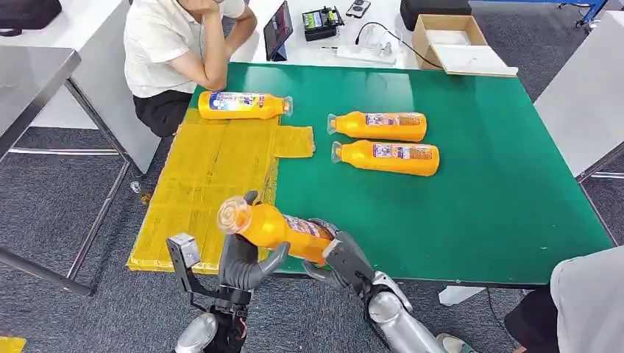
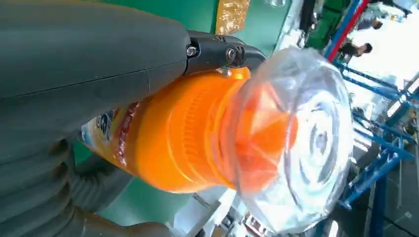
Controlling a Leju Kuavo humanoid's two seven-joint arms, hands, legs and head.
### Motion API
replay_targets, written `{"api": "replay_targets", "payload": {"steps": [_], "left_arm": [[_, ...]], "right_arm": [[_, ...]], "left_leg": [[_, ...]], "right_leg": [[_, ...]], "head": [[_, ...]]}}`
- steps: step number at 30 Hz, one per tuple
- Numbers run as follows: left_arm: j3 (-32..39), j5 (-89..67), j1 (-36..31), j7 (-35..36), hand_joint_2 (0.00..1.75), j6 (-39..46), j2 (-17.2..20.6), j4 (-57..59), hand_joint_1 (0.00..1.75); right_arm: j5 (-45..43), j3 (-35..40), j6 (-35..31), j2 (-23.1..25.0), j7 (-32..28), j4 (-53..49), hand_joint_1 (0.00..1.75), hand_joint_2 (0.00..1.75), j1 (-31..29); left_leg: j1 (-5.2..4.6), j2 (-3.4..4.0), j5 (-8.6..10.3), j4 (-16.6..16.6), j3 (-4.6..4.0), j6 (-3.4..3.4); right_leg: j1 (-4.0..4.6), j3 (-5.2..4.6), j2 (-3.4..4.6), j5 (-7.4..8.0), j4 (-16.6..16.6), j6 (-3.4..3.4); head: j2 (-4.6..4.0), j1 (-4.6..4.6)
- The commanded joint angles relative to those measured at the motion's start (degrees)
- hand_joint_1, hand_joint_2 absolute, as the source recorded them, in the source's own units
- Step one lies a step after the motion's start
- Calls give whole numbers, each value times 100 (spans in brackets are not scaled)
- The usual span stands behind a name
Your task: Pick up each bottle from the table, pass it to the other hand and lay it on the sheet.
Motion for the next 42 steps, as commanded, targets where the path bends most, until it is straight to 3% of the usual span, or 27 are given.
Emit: {"api": "replay_targets", "payload": {"steps": [1,5,6,7,8,9,10,13,19,20,25,30,32,33,35,36,38,42], "left_arm": [[-129,234,-313,206,175,13,95,434,0],[-279,67,-387,124,175,68,137,558,0],[-315,33,-412,138,175,77,139,631,58],[-324,35,-419,144,175,75,133,673,166],[-268,8,-426,143,175,245,88,753,175],[-272,-384,-446,-25,175,802,61,882,175],[-280,-388,-457,-44,175,808,59,923,175],[-216,-110,-478,-87,175,550,34,986,175],[-229,-183,-585,-267,175,810,-35,1125,175],[-229,-183,-585,-267,175,810,-35,1125,175],[-230,-84,-611,-245,175,768,-51,1179,175],[-196,481,-566,-49,175,308,-1,961,175],[-175,587,-571,24,175,251,3,910,175],[-148,746,-552,110,175,160,15,844,175],[-73,980,-518,164,175,28,57,696,175],[-34,1023,-497,160,175,18,84,610,175],[145,898,-366,-42,175,234,59,335,175],[496,1046,-329,231,175,293,233,104,175]], "right_arm": [[80,308,-102,16,112,417,175,175,-390],[155,440,-167,17,195,428,175,175,-480],[138,449,-161,33,197,400,175,175,-495],[131,456,-167,42,209,371,175,175,-504],[135,484,-180,39,251,324,175,175,-512],[139,521,-204,4,323,222,175,175,-469],[150,538,-213,-4,328,205,175,175,-468],[149,615,-186,-29,321,137,175,175,-461],[-173,622,101,16,87,57,175,175,-379],[-173,622,101,16,87,57,175,175,-379],[-328,608,246,27,53,-27,175,175,-345],[-478,675,322,30,-4,-210,175,175,-299],[-498,690,317,60,-17,-267,143,175,-273],[-531,662,219,66,-124,-406,3,175,-196],[-584,683,144,54,-446,-692,0,175,-27],[-640,652,122,51,-536,-855,0,0,77],[-660,571,-137,5,-818,-1319,0,0,353],[-566,534,-456,-79,-962,-1884,0,0,673]], "left_leg": [[-3,8,-1,-5,12,6],[-10,19,-9,-15,45,17],[-5,12,-4,-6,19,9],[-5,9,-2,-5,14,7],[-6,13,-5,-8,26,12],[-7,13,-4,-7,22,10],[-4,8,-2,-5,12,7],[-4,8,-1,-6,13,7],[-3,4,-1,-5,10,7],[-8,13,-9,-13,39,16],[-4,8,-4,-5,13,8],[-5,12,-6,-6,16,9],[-6,18,-8,-5,20,10],[-4,14,-6,-5,14,8],[-5,20,-10,-3,19,10],[-5,20,-8,-3,13,8],[-4,18,-10,-4,15,10],[-4,10,-8,-3,5,8]], "right_leg": [[0,9,0,-1,-2,-7],[-2,37,-3,-10,-7,-17],[-1,13,0,-3,-2,-9],[-1,10,-1,-2,-2,-7],[-1,21,-2,-6,-3,-11],[-2,16,1,-4,-3,-9],[-1,9,-1,-2,-3,-6],[-1,8,-1,-1,-3,-7],[0,8,-3,-2,-3,-6],[0,34,-5,-9,-7,-16],[-1,10,0,-3,-1,-8],[-1,12,2,-5,-1,-9],[-1,13,6,-6,1,-11],[0,9,5,-4,0,-9],[0,13,8,-7,2,-11],[-1,6,10,-4,3,-9],[1,10,7,-7,2,-12],[-1,3,6,-5,3,-9]], "head": [[0,-2],[0,0],[0,-2],[0,-2],[0,0],[0,-2],[0,2],[0,0],[0,0],[0,-2],[0,0],[0,0],[0,0],[0,-2],[0,-2],[0,-2],[0,0],[0,0]]}}
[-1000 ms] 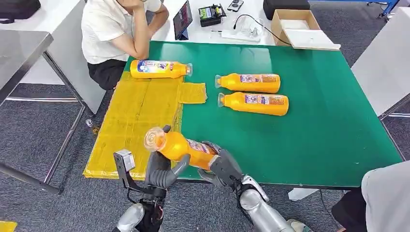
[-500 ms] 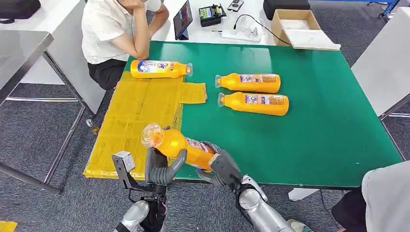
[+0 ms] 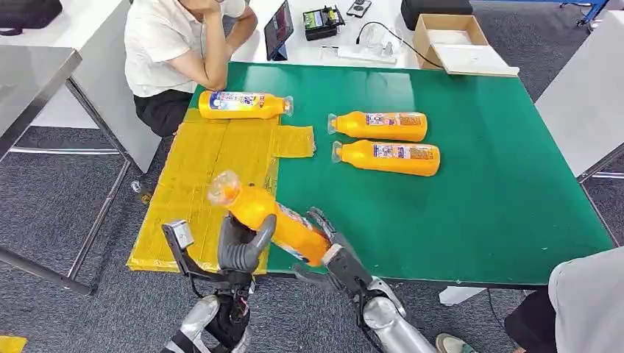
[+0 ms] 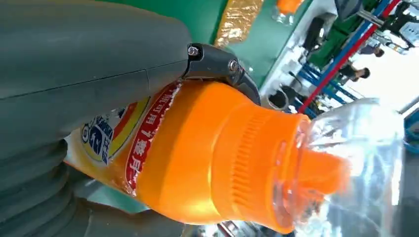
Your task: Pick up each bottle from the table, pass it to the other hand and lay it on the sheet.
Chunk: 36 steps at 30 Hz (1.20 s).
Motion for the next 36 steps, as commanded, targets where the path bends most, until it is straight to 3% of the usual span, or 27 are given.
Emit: {"api": "replay_targets", "payload": {"steps": [1,6,7,12,13,20,23,26,30,32,36], "left_arm": [[517,104,154,271,175,172,342,-329,175],[500,-452,22,90,175,264,493,-241,175],[334,-1865,-137,-344,175,1172,614,-80,175],[879,-3382,-338,-376,175,2122,564,357,175],[972,-4286,-482,-169,175,2525,578,651,175],[1350,-4932,-847,66,175,1856,472,1213,175],[1130,-5774,-995,310,175,2183,556,1462,175],[842,-7923,-1434,1374,175,2586,666,2251,175],[808,-8679,-1719,1714,175,2372,673,2722,175],[602,-9539,-2147,2223,175,1811,701,3403,175],[533,-9985,-2548,2422,175,1230,656,3907,175]], "right_arm": [[57,152,-445,-140,-447,-1437,0,0,431],[331,42,-963,-106,-623,-1564,0,0,555],[432,56,-1277,-129,-623,-1693,0,0,581],[394,-124,-1368,-97,-611,-1976,0,0,725],[402,-89,-1278,-76,-623,-2082,0,0,742],[375,199,-1071,-28,-623,-2285,0,0,742],[401,225,-1180,-53,-623,-2255,0,0,715],[256,223,-1059,-81,-623,-2231,0,0,644],[275,211,-970,-59,-623,-2209,0,0,606],[335,251,-814,-9,-623,-2207,0,0,545],[352,238,-698,49,-623,-2240,0,0,548]], "left_leg": [[-7,27,-12,-5,26,11],[-6,18,-5,-7,14,7],[-5,24,-9,-9,28,10],[-3,15,0,-8,14,5],[-4,19,-3,-14,29,8],[-1,9,1,-6,11,5],[-4,15,-5,-12,36,12],[-1,7,1,-8,15,6],[-2,3,2,-10,22,7],[-2,10,2,-7,13,6],[-4,6,0,-9,30,11]], "right_leg": [[-2,17,11,-9,0,-12],[-2,4,6,-3,-1,-10],[0,15,8,-6,-4,-14],[0,0,-1,-2,-4,-9],[0,14,-5,-5,-7,-14],[2,1,-6,-3,-3,-10],[2,24,-8,-9,-7,-16],[1,6,-8,-3,-6,-9],[2,14,-15,-4,-6,-13],[1,3,-6,-2,-4,-10],[2,20,-17,-7,-2,-16]], "head": [[0,2],[0,-4],[0,2],[0,-2],[0,0],[0,0],[0,0],[0,0],[0,0],[0,2],[0,2]]}}
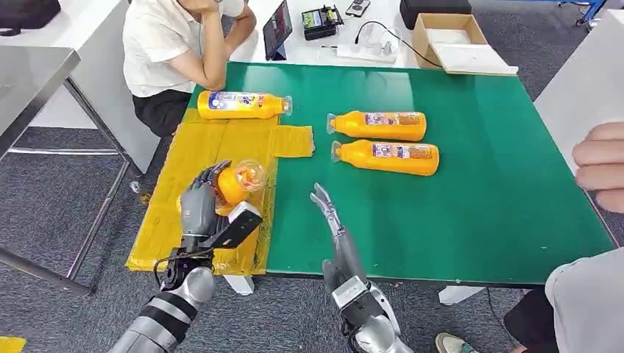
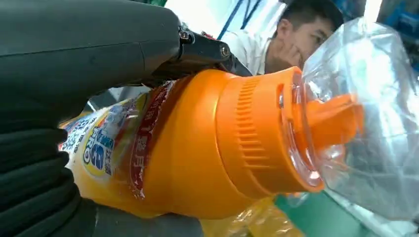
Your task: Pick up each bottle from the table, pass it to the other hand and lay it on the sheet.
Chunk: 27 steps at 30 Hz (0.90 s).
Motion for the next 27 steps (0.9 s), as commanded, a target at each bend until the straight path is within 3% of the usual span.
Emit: {"api": "replay_targets", "payload": {"steps": [1,10,15,16,17,18,19,20,23,27], "left_arm": [[-513,-1204,-1371,669,175,-1161,145,2187,175],[-672,-1673,-2013,1165,175,-2060,-123,3218,175],[-391,-1381,-2124,962,175,-2117,-292,3579,175],[-322,-1287,-2111,878,175,-2140,-323,3582,129],[-118,-989,-2069,597,175,-2156,-388,3568,129],[-119,-984,-2062,592,175,-2156,-400,3569,86],[-46,-852,-2038,461,175,-2232,-433,3566,9],[112,-480,-2000,-17,175,-2559,-457,3544,0],[429,325,-1832,-811,175,-2964,-494,3356,0],[554,908,-1740,-1277,175,-3365,-500,3159,0]], "right_arm": [[75,151,264,-2,9,49,0,0,-231],[34,194,433,87,9,151,0,0,-267],[-21,256,405,109,9,223,0,0,-327],[-35,256,408,108,9,232,0,0,-325],[-49,265,396,105,9,248,0,0,-328],[-49,267,394,104,9,248,0,0,-328],[-60,277,390,98,9,256,0,0,-331],[-105,317,411,86,9,276,0,0,-350],[-212,438,339,39,9,295,0,0,-388],[-325,543,298,2,9,314,0,0,-430]], "left_leg": [[-2,-7,3,-5,15,7],[-1,-1,3,-3,15,4],[-3,12,-1,-5,26,7],[-1,10,2,-3,16,2],[-3,18,-2,-6,33,8],[-2,10,1,-6,24,5],[-5,14,-2,-10,38,9],[-6,15,-5,-11,48,13],[-3,14,-2,-8,31,7],[-6,25,-10,-11,48,13]], "right_leg": [[1,19,-16,-4,-2,-8],[2,16,-11,-2,1,-8],[0,22,1,-2,0,-10],[1,13,1,1,0,-6],[1,28,2,-2,-2,-11],[1,22,-3,-1,-2,-8],[0,34,-3,-4,-4,-12],[1,44,-4,-7,-5,-15],[1,29,3,-2,-5,-9],[0,43,8,-8,-7,-13]], "head": [[0,2],[0,2],[0,0],[0,0],[0,0],[0,0],[0,0],[0,0],[0,0],[0,0]]}}
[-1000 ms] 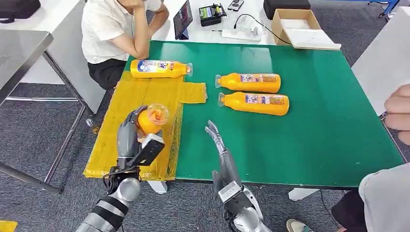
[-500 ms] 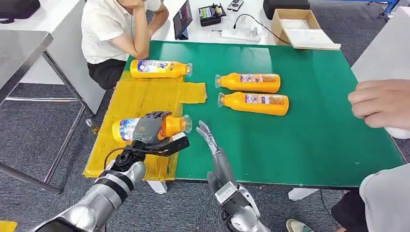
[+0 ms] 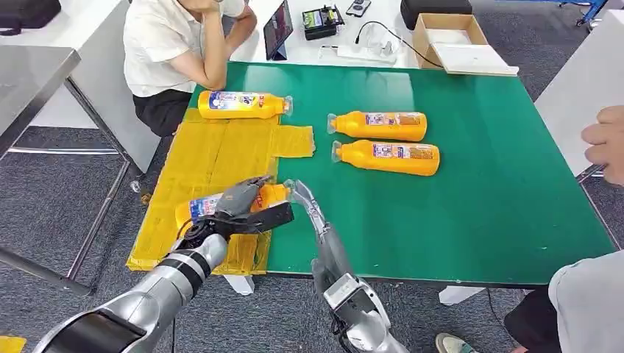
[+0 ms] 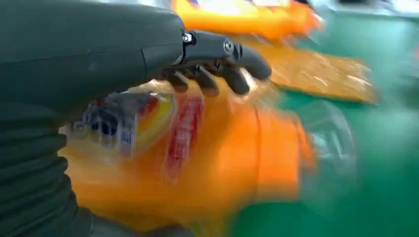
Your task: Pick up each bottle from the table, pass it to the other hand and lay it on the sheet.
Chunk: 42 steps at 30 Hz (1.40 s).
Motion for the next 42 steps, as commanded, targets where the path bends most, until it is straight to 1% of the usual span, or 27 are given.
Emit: {"api": "replay_targets", "payload": {"steps": [1,6,7,8,9,10,12,13,16,22,23,24,25,26,27,28,29,32,33,34,35,36,37,38,39,40,42], "left_arm": [[608,1081,61,-943,175,-748,-106,45,0],[402,1588,171,-1156,175,-691,-102,-377,0],[413,1678,220,-1180,175,-648,-118,-466,0],[632,2070,399,-1355,175,-368,-177,-716,0],[721,2384,503,-1431,175,-339,-198,-854,0],[664,2433,558,-1427,175,-337,-176,-923,0],[1243,3895,936,-1761,175,-632,-350,-1444,0],[1243,3895,936,-1761,175,-632,-350,-1444,0],[1348,5238,1289,-1564,175,-1061,-356,-1981,0],[1033,5785,1599,-1628,175,-811,-279,-2462,0],[857,5699,1766,-1715,175,-473,-283,-2751,0],[710,5743,1875,-1702,175,-331,-275,-2954,0],[663,5757,1919,-1702,175,-279,-269,-3035,0],[492,5777,2101,-1678,175,-140,-240,-3324,0],[375,5804,2250,-1688,175,16,-195,-3550,0],[331,5798,2338,-1702,175,53,-182,-3650,0],[218,5794,2451,-1701,175,205,-119,-3847,0],[-67,5665,2985,-1876,175,650,108,-4593,0],[-151,5544,3280,-1978,175,812,225,-4965,0],[-170,5524,3516,-2004,175,863,302,-5265,0],[-174,5519,3672,-2010,175,881,360,-5462,0],[-171,5518,3710,-2011,175,889,373,-5504,0],[-116,5504,3901,-2008,175,916,416,-5703,0],[-58,5441,4096,-2068,175,1008,447,-5944,0],[-58,5441,4096,-2068,175,1008,447,-5944,0],[-4,5429,4256,-2073,175,1054,463,-6156,0],[55,5449,4374,-2048,175,1081,450,-6343,0]], "right_arm": [[-212,440,-115,-220,9,340,0,0,-313],[-317,578,-234,-276,9,346,0,0,-361],[-321,590,-239,-289,9,323,0,0,-352],[-319,601,-271,-306,9,297,0,0,-328],[-311,618,-299,-322,9,274,0,0,-311],[-309,630,-313,-331,9,259,0,0,-296],[-245,794,-506,-439,9,61,0,0,-249],[-245,794,-506,-439,9,61,0,0,-249],[-271,1037,-648,-587,9,-213,0,0,-212],[-286,1238,-721,-725,9,-582,0,0,-149],[-272,1212,-776,-756,9,-679,0,0,-86],[-218,1175,-938,-781,9,-734,0,0,-39],[-194,1162,-992,-792,9,-737,0,0,-28],[-120,990,-1209,-807,9,-703,0,0,73],[-41,802,-1344,-802,9,-640,0,0,160],[-79,775,-1312,-871,9,-705,0,0,171],[63,584,-1492,-854,9,-614,0,175,252],[724,-443,-1955,-909,55,-186,0,175,478],[1295,-981,-2466,-1042,428,19,0,175,553],[1567,-1290,-2627,-1236,547,128,0,175,574],[1624,-1661,-2499,-1315,318,280,0,175,583],[1775,-1791,-2604,-1346,337,355,0,175,591],[2938,-2039,-2892,-1625,1289,733,0,175,527],[3531,-2282,-2933,-1923,1767,1074,0,175,474],[3531,-2282,-2933,-1923,1767,1074,0,175,474],[3657,-2580,-2905,-2095,1751,1374,0,175,421],[3937,-2728,-2873,-2251,1761,1590,0,175,339]], "left_leg": [[-3,17,-6,-7,21,8],[-3,16,-7,-6,23,11],[-2,12,-5,-4,16,9],[-7,23,-13,-11,48,20],[-4,15,-5,-6,17,10],[-5,19,-10,-7,29,14],[-5,17,-9,-8,25,12],[-3,16,-8,-6,18,9],[-4,16,-9,-5,19,10],[-3,13,-8,-4,14,9],[-8,23,-19,-9,47,19],[-5,11,-9,-5,17,10],[-7,15,-16,-7,34,16],[-3,7,-7,-3,9,8],[-5,10,-11,-4,18,12],[-4,7,-7,-6,11,8],[-6,7,-13,-10,29,14],[-7,12,-14,-17,38,15],[-8,8,-12,-13,27,13],[-6,11,-11,-15,24,12],[-10,13,-16,-23,45,18],[-8,10,-13,-17,28,14],[-8,6,-13,-12,16,12],[-14,15,-25,-22,58,24],[-13,0,-16,-15,26,18],[-14,3,-20,-19,43,25],[-16,7,-22,-11,23,20]], "right_leg": [[1,17,8,-2,-7,-6],[2,19,4,-4,-5,-9],[2,15,2,-2,-5,-7],[2,43,1,-11,-8,-16],[0,15,5,-2,-6,-6],[1,25,5,-6,-7,-9],[-1,20,6,-5,-7,-7],[1,15,7,-4,-7,-5],[0,15,6,-5,-6,-6],[1,9,2,-7,-5,-7],[1,39,0,-17,-7,-15],[0,13,-2,-9,-5,-7],[0,29,-3,-15,-7,-11],[1,7,-2,-7,-5,-5],[0,14,-3,-10,-5,-7],[0,9,-3,-7,-8,-5],[-1,27,-8,-14,-11,-8],[-1,36,-3,-13,-20,-9],[-2,26,-4,-11,-16,-7],[-2,25,0,-8,-21,-5],[-3,46,-2,-12,-29,-7],[-3,30,0,-9,-23,-4],[-3,18,-2,-7,-19,-3],[-4,59,-5,-19,-29,-10],[-6,32,-10,-11,-24,-2],[-6,52,-13,-15,-33,-2],[-10,26,-3,-12,-22,0]], "head": [[0,2],[0,0],[0,2],[0,0],[0,0],[0,2],[0,0],[0,2],[0,2],[0,0],[0,0],[0,0],[0,0],[0,0],[0,0],[0,0],[0,0],[0,0],[0,0],[0,0],[0,0],[0,0],[0,-2],[0,-2],[0,2],[0,2],[0,-2]]}}
